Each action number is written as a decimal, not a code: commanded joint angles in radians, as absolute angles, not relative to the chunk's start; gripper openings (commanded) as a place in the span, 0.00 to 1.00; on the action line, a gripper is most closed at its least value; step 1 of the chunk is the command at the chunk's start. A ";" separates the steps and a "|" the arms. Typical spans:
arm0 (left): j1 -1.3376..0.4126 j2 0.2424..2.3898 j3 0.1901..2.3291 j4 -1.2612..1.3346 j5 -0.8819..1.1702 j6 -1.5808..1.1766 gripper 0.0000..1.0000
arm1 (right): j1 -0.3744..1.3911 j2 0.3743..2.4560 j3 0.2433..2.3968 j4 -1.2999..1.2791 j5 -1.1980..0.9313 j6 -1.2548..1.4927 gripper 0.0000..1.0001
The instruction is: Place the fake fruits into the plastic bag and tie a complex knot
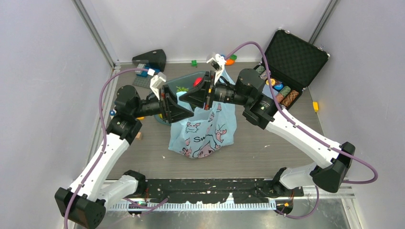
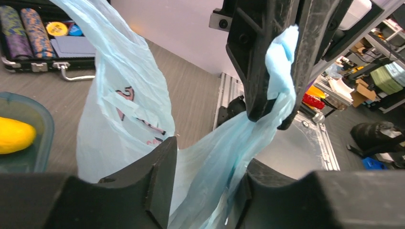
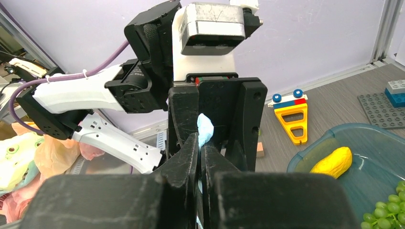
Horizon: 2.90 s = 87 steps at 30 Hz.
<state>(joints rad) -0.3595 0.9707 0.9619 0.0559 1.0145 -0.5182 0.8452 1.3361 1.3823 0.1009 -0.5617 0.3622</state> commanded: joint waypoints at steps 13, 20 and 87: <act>-0.351 0.922 0.939 0.098 0.996 -0.532 0.00 | 0.849 1.278 1.440 -0.027 -0.361 0.240 0.44; -0.342 0.903 0.959 0.003 0.929 -0.479 0.00 | 0.825 1.149 1.402 -0.195 -0.068 0.071 0.98; -0.329 0.980 1.142 -0.374 0.784 -0.436 0.00 | 0.584 0.943 0.894 0.223 -0.310 0.009 0.05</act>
